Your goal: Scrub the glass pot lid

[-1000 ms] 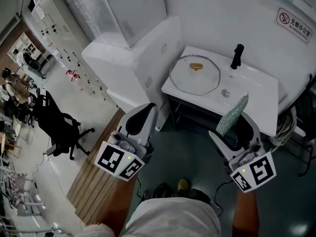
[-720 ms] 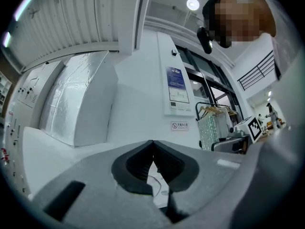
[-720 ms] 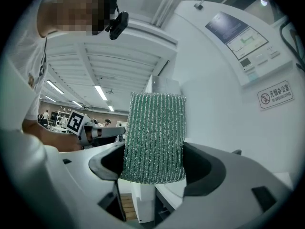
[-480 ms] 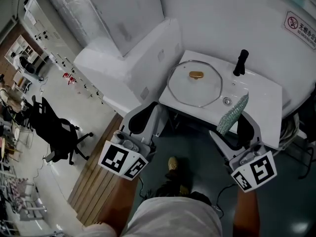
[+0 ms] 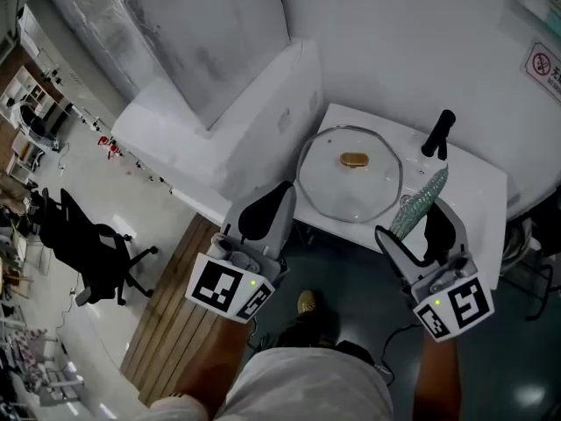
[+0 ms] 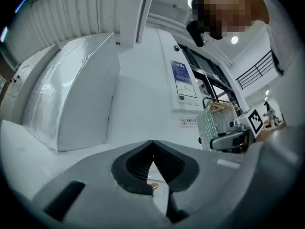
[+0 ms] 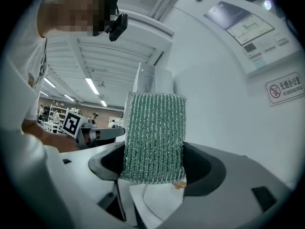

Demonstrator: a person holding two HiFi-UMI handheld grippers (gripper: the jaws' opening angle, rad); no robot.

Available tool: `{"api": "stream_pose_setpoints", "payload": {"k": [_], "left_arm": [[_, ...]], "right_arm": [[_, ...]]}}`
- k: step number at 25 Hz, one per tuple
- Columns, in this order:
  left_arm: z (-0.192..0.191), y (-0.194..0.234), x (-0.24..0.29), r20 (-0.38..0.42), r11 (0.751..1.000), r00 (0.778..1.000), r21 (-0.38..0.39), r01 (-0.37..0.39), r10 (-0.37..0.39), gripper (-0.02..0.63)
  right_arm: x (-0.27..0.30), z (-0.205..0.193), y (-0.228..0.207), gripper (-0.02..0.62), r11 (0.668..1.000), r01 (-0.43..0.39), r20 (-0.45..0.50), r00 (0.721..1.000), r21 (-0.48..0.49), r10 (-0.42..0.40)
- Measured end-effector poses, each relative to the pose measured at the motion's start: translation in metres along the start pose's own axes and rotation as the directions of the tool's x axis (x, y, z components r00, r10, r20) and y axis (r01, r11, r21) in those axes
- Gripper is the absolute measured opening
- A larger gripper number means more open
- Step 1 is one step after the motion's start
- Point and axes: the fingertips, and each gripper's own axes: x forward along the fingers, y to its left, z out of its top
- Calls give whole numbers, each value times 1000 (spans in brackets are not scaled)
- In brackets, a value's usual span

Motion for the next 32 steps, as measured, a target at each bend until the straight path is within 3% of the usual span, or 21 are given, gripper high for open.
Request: {"api": "stream_pose_setpoints", "payload": {"k": [13, 19, 28, 32], "left_arm": [[-39, 64, 69, -51, 999, 998, -30, 45, -46, 17], [-63, 73, 88, -109, 996, 992, -65, 57, -63, 17], [-97, 81, 104, -210, 991, 977, -134, 16, -44, 23], [-112, 86, 111, -264, 986, 964, -166, -24, -21, 97]], "right_arm": [[85, -14, -35, 348, 998, 53, -46, 997, -19, -54], [108, -23, -41, 348, 999, 49, -79, 996, -20, -50], [137, -33, -56, 348, 996, -42, -193, 981, -83, 25], [148, -37, -65, 348, 990, -99, -242, 968, -97, 73]]}}
